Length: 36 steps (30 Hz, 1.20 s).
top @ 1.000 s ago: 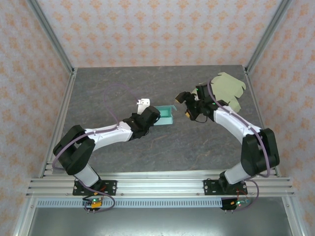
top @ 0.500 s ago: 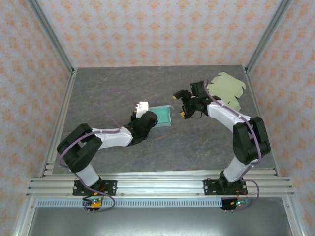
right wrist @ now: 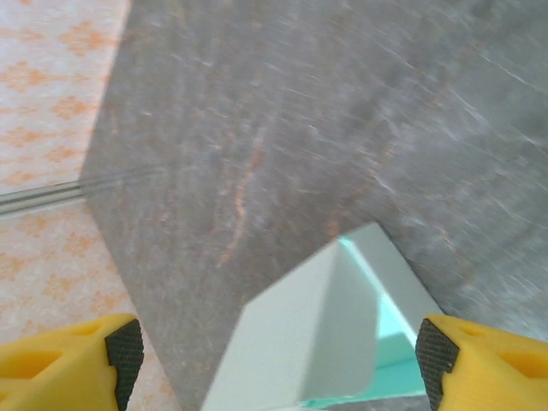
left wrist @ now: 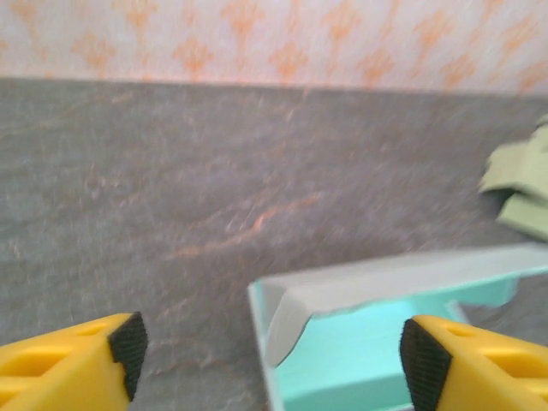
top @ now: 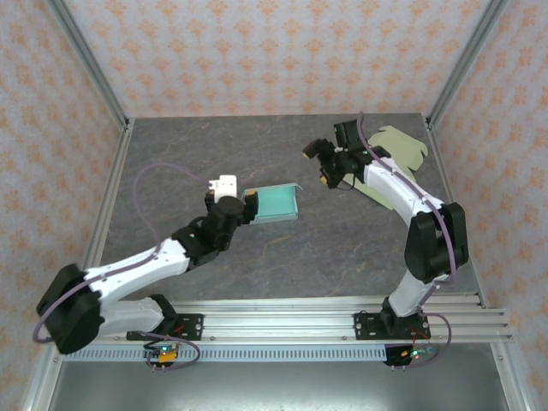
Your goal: Fold the paper box
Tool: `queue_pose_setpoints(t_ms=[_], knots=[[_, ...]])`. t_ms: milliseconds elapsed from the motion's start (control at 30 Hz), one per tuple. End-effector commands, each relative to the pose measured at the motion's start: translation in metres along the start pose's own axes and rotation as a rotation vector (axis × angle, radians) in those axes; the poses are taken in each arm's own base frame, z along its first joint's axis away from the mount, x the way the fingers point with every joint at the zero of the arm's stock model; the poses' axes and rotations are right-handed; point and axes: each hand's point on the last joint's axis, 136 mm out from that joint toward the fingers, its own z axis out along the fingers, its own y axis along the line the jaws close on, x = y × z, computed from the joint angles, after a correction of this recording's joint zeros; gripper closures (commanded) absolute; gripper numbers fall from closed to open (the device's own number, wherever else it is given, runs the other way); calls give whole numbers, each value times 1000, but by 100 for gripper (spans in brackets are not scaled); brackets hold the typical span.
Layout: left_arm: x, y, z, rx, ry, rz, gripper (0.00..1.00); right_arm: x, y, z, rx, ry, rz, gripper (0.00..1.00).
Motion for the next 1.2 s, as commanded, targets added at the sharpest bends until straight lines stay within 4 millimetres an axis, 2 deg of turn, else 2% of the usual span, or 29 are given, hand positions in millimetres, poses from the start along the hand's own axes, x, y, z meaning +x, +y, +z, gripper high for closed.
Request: queue_pose_setpoints(t_ms=[0,67,167,233,333,433,500,600,733,867,967,1033,1167], knots=[[-46,-4,-14,63,-29,-2,16,2,-4,5,57,33,-78,18],[-53,4,1,54,22,-50,16,5,0,12,56,62,-125,21],[-39,20,37,7,159,-110,16,20,1,25,81,116,-265,24],[-26,18,58,25,220,-122,16,33,-4,35,115,149,-373,25],[-5,14,84,18,275,-104,16,49,-28,55,194,197,-499,25],[30,6,102,39,366,-61,21,56,-58,71,267,237,-537,28],[56,2,104,34,410,-26,24,57,-75,76,313,245,-536,29],[90,8,93,-8,439,53,24,57,-90,77,341,231,-540,29],[124,23,84,-59,489,70,24,55,-96,79,355,225,-578,29],[139,22,84,-51,508,70,24,51,-82,71,308,193,-592,28],[150,27,87,-82,535,58,24,51,-69,55,259,174,-588,28],[156,22,89,-63,558,48,24,55,-64,46,226,174,-587,28],[158,16,92,-41,572,-3,26,65,-67,40,170,193,-599,30]])
